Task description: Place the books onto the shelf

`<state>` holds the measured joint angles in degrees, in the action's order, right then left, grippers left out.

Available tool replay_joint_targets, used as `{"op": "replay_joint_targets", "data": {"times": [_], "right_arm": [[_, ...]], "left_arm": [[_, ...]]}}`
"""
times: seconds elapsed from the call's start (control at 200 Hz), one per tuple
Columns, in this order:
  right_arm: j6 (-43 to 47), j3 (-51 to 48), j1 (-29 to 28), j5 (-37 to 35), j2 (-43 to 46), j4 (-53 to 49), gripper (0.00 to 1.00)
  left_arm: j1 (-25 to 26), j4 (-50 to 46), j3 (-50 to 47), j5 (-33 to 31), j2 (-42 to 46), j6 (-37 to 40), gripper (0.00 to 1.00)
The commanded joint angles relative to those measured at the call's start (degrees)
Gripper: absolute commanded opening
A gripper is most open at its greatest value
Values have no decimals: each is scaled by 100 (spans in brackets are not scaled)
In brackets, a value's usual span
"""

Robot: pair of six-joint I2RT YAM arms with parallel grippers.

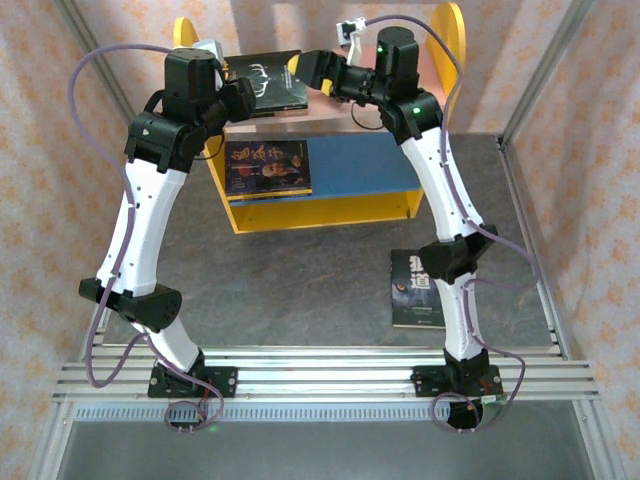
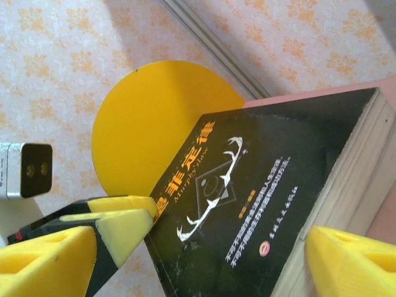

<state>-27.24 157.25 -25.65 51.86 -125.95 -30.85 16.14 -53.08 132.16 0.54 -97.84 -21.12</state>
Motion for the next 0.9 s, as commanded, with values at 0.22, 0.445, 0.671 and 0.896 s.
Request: {"op": "replay_joint_targets", "data": {"times": [0.22,0.445,0.671,0.896], "right_arm": [[744,-1166,-35,-211,802,-826,86],[1136,-1498,-218,-202,1028,-1035,84],[1279,-1754,-365,-215,1161,-1062,83],[1268,-1674,-432,-227,1105,-1062,83]], "left_arm": [[38,-23,5,-282,-92,33,45],[26,-48,111,-382,-196,95,45],[24,-118,321,-414,-293,144,45],[21,-140,432,-400,-389,188,45]]}}
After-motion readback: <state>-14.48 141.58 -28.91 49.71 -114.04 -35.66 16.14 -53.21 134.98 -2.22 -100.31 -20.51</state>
